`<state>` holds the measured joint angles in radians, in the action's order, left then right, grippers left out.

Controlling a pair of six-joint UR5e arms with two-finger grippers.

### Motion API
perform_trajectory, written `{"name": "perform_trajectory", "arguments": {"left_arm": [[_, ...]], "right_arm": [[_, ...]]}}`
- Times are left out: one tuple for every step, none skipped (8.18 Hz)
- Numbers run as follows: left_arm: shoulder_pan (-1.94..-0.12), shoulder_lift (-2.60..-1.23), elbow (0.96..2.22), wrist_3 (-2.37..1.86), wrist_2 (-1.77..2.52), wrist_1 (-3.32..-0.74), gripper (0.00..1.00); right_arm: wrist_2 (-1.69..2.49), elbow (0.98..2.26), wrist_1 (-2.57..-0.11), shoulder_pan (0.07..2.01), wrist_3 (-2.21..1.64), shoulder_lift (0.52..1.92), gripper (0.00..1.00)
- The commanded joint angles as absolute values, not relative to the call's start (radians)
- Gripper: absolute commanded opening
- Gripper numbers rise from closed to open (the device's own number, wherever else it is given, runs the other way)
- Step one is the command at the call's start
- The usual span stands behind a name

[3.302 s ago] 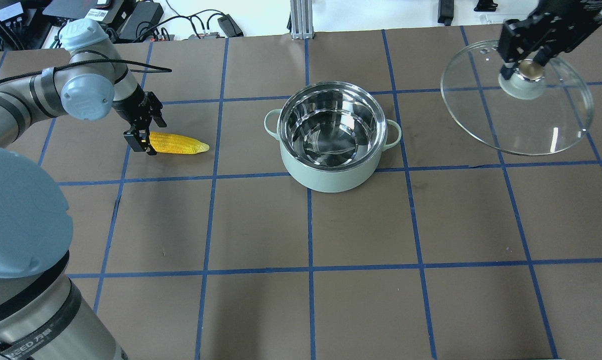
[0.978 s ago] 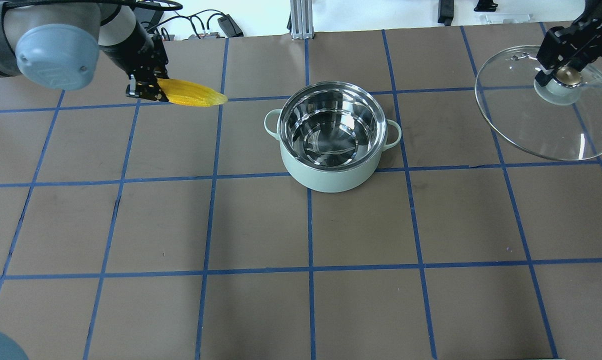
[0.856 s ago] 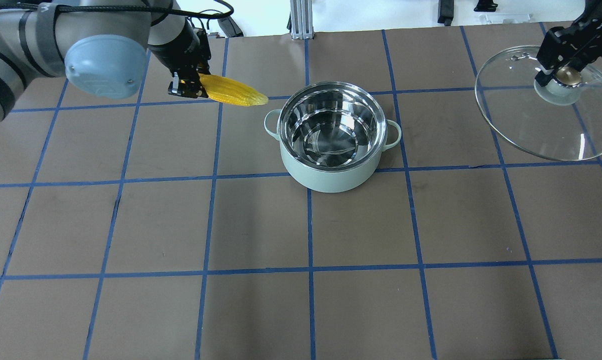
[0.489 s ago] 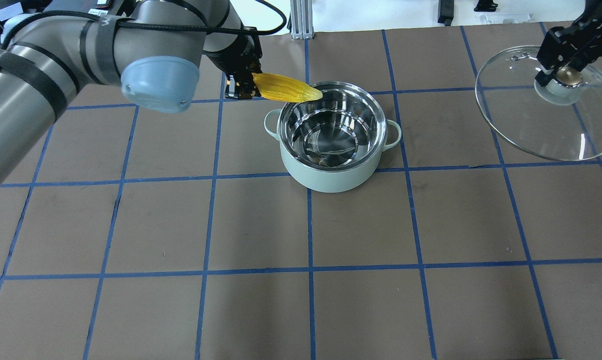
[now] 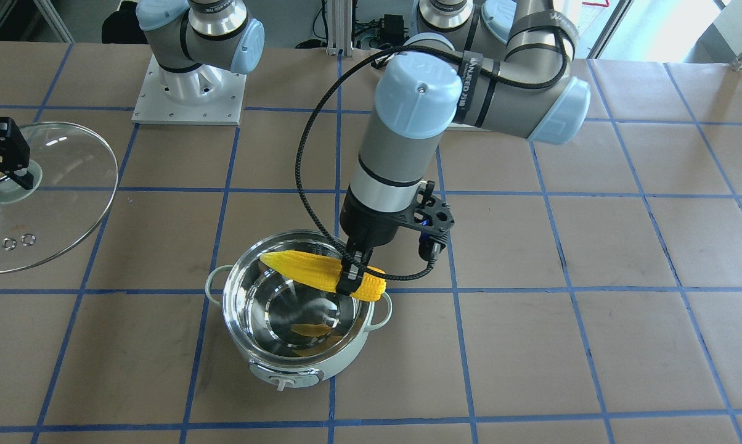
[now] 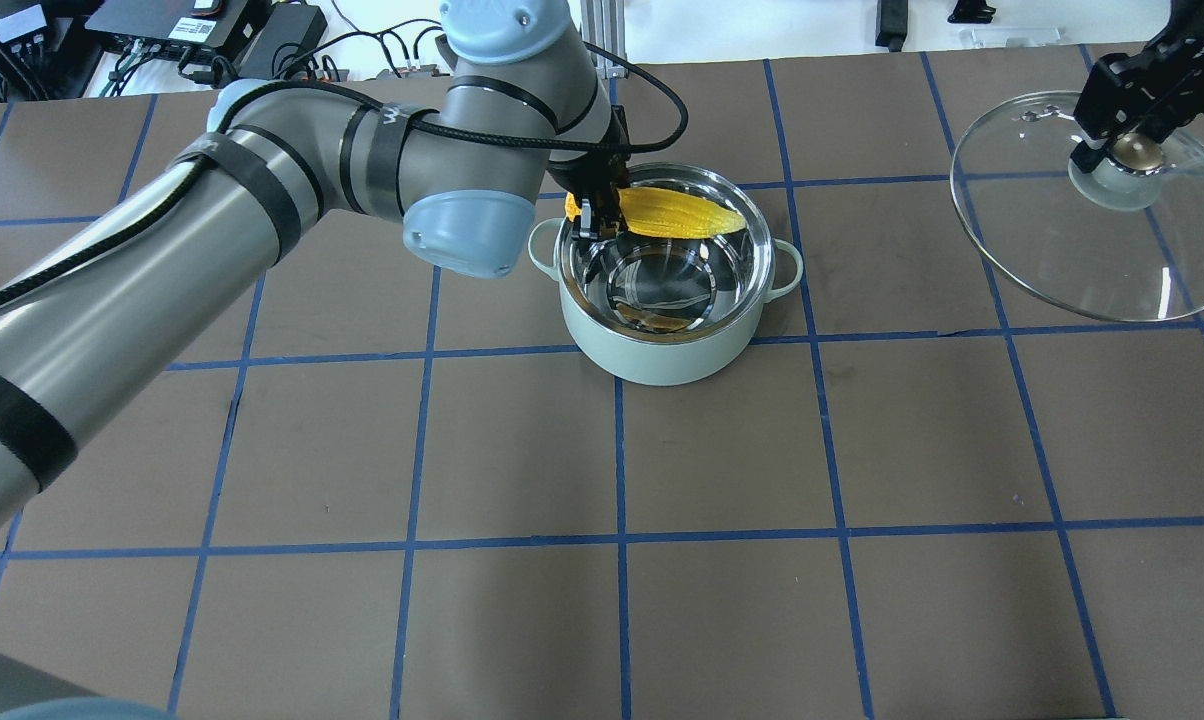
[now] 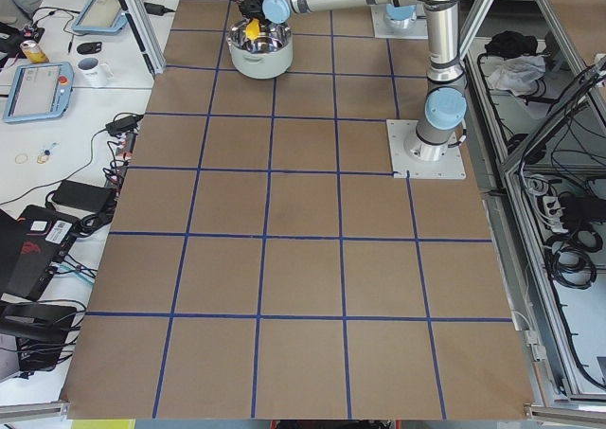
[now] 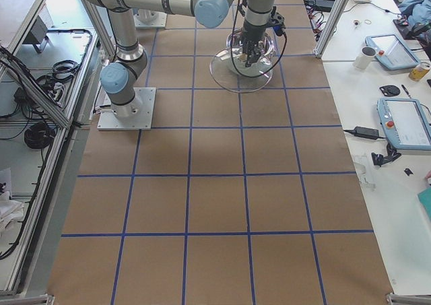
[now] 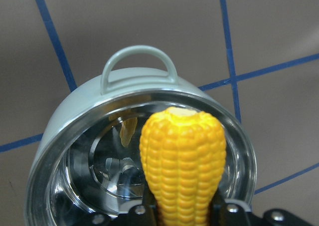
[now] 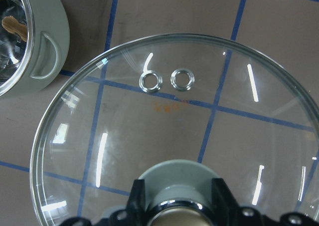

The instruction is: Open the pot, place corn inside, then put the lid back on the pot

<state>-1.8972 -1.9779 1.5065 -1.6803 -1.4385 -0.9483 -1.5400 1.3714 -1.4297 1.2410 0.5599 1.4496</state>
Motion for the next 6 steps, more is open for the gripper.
{"name": "perform_trajectory", "arguments": {"left_arm": [[-1.927,-2.032,1.506,-1.691,-1.44,-0.93,0.0],[-1.927,-2.049,1.508,-1.689,-1.439,-0.93,0.0],[-1.927,-2.066,1.506,-1.689,-1.439,-0.928,0.02],[-1.927,-2.081,1.506,-1.689,-1.439,-0.928,0.26],[-1.927,-2.086,1.506,-1.693,-1.439,-0.919,0.53],[-1.927,-2.08,1.508,-1.707,-1.44,-0.904,0.83]], "right_arm": [[-1.539,1.371,-1.43,1.241,0.56,1.451,0.19],[-1.539,1.371,-1.43,1.241,0.56,1.451,0.19],[-1.539,1.371,-1.43,1.241,0.56,1.451,0.19],[-1.539,1.371,-1.43,1.241,0.56,1.451,0.19],[-1.539,1.371,-1.428,1.241,0.56,1.451,0.19],[-1.537,1.371,-1.428,1.243,0.56,1.451,0.19]]}}
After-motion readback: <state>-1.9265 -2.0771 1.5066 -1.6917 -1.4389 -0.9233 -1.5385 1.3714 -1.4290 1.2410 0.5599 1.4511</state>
